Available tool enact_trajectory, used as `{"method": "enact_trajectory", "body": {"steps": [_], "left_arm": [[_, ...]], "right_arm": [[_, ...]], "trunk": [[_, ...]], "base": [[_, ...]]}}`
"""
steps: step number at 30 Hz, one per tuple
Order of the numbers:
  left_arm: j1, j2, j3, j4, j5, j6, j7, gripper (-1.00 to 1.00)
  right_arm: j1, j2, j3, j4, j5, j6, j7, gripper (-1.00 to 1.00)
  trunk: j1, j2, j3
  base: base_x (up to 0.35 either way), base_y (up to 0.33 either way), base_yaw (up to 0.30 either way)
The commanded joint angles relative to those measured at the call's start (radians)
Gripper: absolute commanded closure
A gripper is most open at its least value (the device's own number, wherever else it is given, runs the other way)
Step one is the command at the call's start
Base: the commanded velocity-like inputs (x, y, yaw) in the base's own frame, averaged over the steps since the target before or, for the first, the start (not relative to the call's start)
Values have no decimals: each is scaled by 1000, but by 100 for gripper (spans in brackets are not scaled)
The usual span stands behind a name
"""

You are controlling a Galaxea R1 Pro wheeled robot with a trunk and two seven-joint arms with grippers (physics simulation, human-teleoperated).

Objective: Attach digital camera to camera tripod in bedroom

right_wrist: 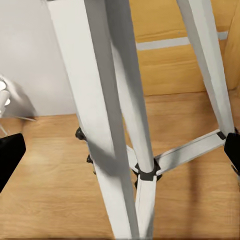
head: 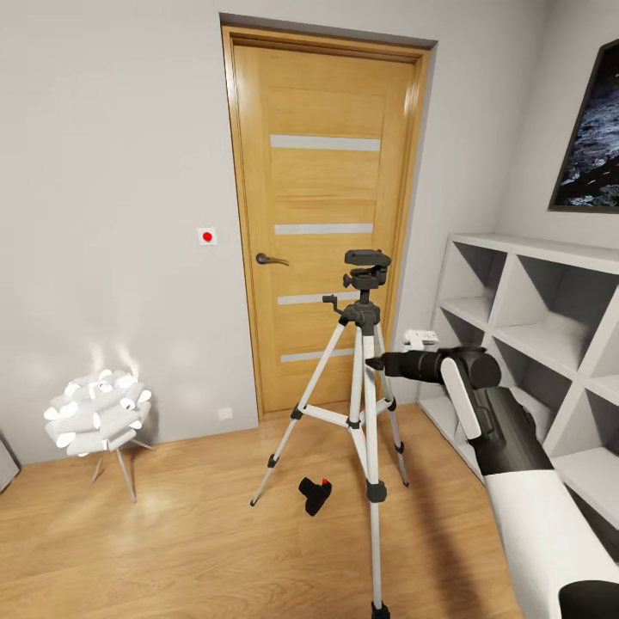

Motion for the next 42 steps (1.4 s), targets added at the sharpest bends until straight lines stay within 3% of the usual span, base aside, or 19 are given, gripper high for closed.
{"method": "enact_trajectory", "body": {"steps": [1,12,20,42], "left_arm": [[0,0,-1,-2,7,-1,0,-100],[0,0,-1,-1,7,-1,0,-100],[0,0,-1,-1,6,-1,0,-100],[0,0,-1,-2,7,-1,0,-100]], "right_arm": [[-1,6,1,10,0,3,2,-100],[-1,22,7,23,0,3,2,-100],[-1,22,76,29,6,3,-1,-100],[-1,20,86,31,84,-4,-13,-100]], "trunk": [[0,0,-1],[0,0,-1],[0,0,-1],[0,0,-1]], "base": [[0,0,0],[0,0,0],[0,0,0],[0,0,0]]}}
